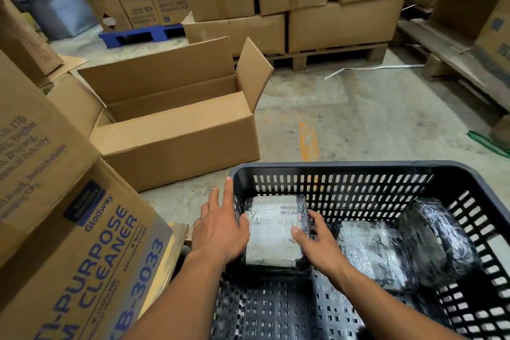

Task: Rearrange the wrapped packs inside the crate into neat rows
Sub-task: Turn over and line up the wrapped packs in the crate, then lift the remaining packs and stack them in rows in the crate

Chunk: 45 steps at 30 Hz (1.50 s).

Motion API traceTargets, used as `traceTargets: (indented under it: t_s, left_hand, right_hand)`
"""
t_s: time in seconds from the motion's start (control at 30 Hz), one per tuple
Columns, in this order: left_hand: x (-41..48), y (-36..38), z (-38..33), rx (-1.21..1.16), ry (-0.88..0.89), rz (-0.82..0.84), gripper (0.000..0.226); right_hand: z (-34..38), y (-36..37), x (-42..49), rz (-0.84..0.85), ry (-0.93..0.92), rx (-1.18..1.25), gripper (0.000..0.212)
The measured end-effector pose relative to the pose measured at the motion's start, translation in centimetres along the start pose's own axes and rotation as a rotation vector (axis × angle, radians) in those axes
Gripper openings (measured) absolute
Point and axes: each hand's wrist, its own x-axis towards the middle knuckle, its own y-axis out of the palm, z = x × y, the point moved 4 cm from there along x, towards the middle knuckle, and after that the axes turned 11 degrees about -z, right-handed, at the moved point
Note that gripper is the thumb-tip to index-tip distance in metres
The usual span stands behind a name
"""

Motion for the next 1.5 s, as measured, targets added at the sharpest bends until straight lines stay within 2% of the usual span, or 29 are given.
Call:
traceTargets:
  t_s: [0.13, 0.23, 0.3, 0.33, 0.43, 0.5, 0.6, 0.77, 0.87, 1.03, 1.23, 1.33, 1.43, 1.5]
  left_hand:
    - [0.3, -0.1, -0.2, 0.077, 0.026, -0.01, 0.085]
    - [0.2, 0.1, -1.6, 0.264, 0.252, -0.086, 0.08]
    - [-0.1, 0.9, -3.2, 0.313, 0.41, -0.103, 0.076]
    - [-0.2, 1.5, -4.0, 0.305, 0.435, -0.1, 0.076]
    - [-0.4, 3.7, -6.1, 0.19, 0.407, -0.042, 0.075]
    - [-0.8, 5.9, -6.7, 0.137, 0.368, 0.043, 0.076]
    - [-1.5, 9.1, -6.2, 0.15, 0.306, 0.146, 0.076]
    - [-1.9, 11.1, -5.4, 0.17, 0.287, 0.071, 0.077]
    - [-1.8, 11.2, -5.2, 0.163, 0.278, 0.045, 0.079]
    - [-1.6, 11.5, -5.3, 0.169, 0.28, 0.029, 0.077]
    - [-1.3, 11.4, -5.3, 0.187, 0.28, 0.051, 0.078]
    - [-1.1, 11.3, -5.2, 0.197, 0.274, 0.093, 0.08]
    - [-0.8, 11.2, -5.3, 0.184, 0.264, 0.161, 0.079]
    - [-0.6, 11.0, -5.3, 0.172, 0.259, 0.207, 0.078]
  right_hand:
    - [0.0, -0.2, 0.5, 0.031, -0.001, -0.025, 0.072]
    - [0.1, -1.0, 0.9, 0.08, 0.018, -0.045, 0.073]
    - [0.3, -2.2, 1.1, 0.115, -0.002, -0.112, 0.071]
    - [0.4, -3.1, 1.3, 0.114, -0.024, -0.155, 0.069]
    - [-0.1, -6.3, 2.2, 0.0, -0.089, -0.268, 0.058]
    - [-1.3, -8.3, 3.1, -0.072, -0.122, -0.441, 0.055]
    - [-3.2, -9.8, 3.7, -0.083, -0.155, -0.726, 0.058]
    - [-7.0, -9.0, 4.0, -0.026, -0.177, -0.979, 0.068]
    - [-8.1, -8.1, 4.5, -0.064, -0.214, -1.118, 0.078]
    - [-9.3, -6.3, 5.2, -0.019, -0.174, -1.283, 0.096]
    - [-7.5, -5.9, 4.6, -0.006, -0.145, -1.308, 0.073]
    - [-4.8, -6.9, 3.7, 0.016, -0.128, -1.179, 0.057]
    - [-1.8, -9.1, 2.7, -0.047, -0.134, -1.024, 0.034]
    - [-0.6, -10.6, 1.9, -0.106, -0.12, -1.002, 0.031]
